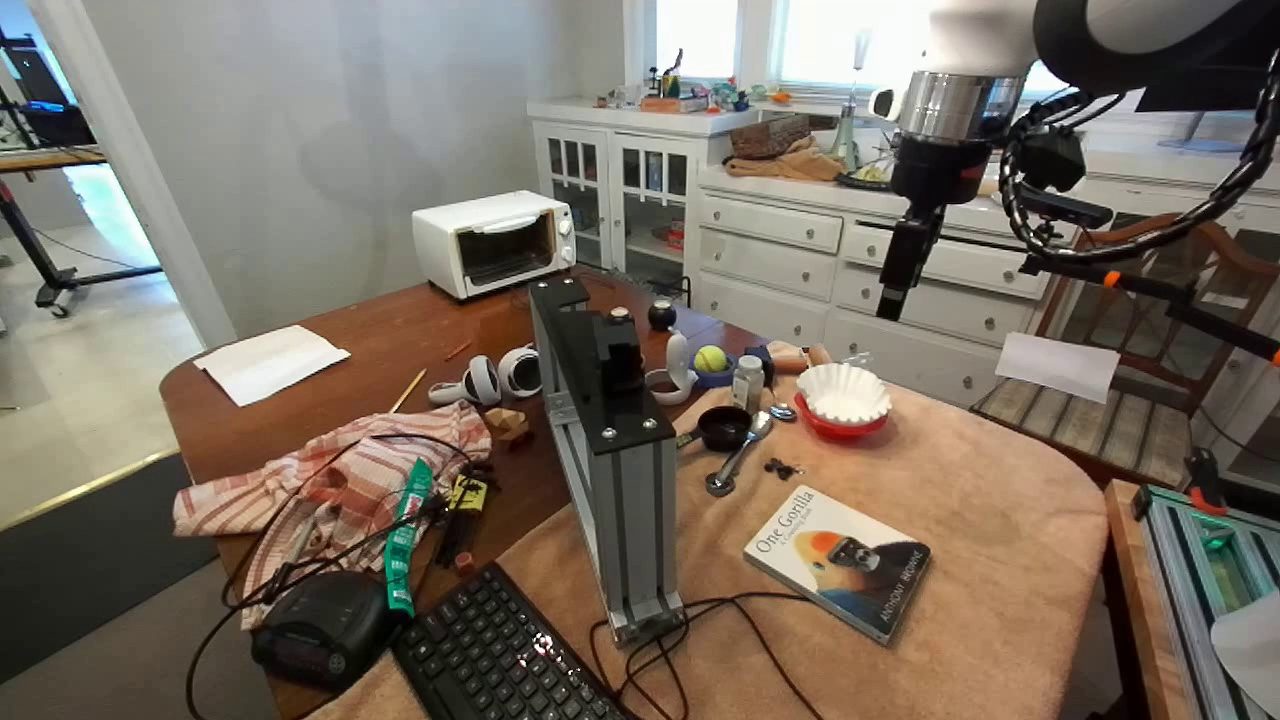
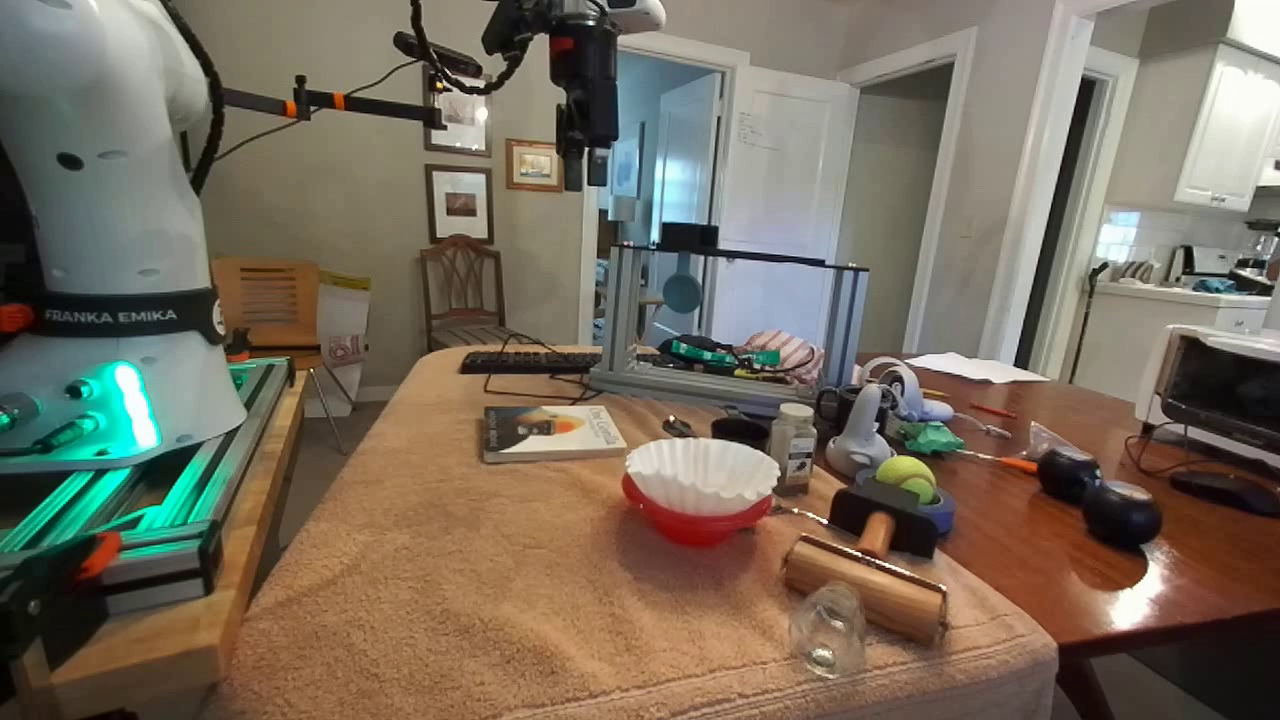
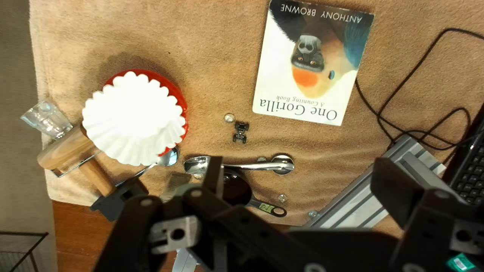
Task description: Put the glass cup upright
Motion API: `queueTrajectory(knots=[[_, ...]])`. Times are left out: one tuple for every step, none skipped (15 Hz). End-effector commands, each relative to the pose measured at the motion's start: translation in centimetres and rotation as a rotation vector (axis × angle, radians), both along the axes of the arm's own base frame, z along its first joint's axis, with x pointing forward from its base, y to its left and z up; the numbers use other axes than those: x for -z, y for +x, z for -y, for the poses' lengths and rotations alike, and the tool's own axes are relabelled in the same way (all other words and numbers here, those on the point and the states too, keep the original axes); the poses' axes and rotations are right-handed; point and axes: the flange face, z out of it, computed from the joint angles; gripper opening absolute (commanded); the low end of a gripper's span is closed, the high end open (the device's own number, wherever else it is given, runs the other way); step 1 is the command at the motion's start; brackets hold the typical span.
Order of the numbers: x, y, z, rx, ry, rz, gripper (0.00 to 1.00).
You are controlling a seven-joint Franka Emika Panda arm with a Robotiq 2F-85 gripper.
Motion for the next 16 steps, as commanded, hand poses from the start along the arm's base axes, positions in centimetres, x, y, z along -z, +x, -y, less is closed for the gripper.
queueTrajectory(knots=[[0.0,0.0,0.0,0.0,0.0,-0.001,1.0],[0.0,0.0,0.0,0.0,0.0,-0.001,1.0],[0.0,0.0,0.0,0.0,0.0,-0.001,1.0],[0.0,0.0,0.0,0.0,0.0,-0.001,1.0],[0.0,0.0,0.0,0.0,0.0,-0.001,1.0],[0.0,0.0,1.0,0.029,0.034,-0.002,1.0],[0.1,0.0,1.5,0.038,0.048,0.0,1.0],[0.4,-0.2,2.9,0.03,0.076,0.0,1.0],[0.6,-0.3,4.2,0.034,0.102,0.004,1.0],[0.9,-0.6,6.2,0.043,0.132,0.014,1.0],[1.2,-0.9,8.2,0.047,0.15,0.022,1.0],[1.6,-1.3,10.2,0.039,0.166,0.03,1.0],[1.9,-1.5,12.0,0.041,0.182,0.034,1.0],[2.4,-2.0,14.2,0.037,0.192,0.044,1.0],[3.0,-2.4,16.1,0.037,0.2,0.046,1.0],[3.6,-2.9,18.3,0.041,0.2,0.05,1.0]])
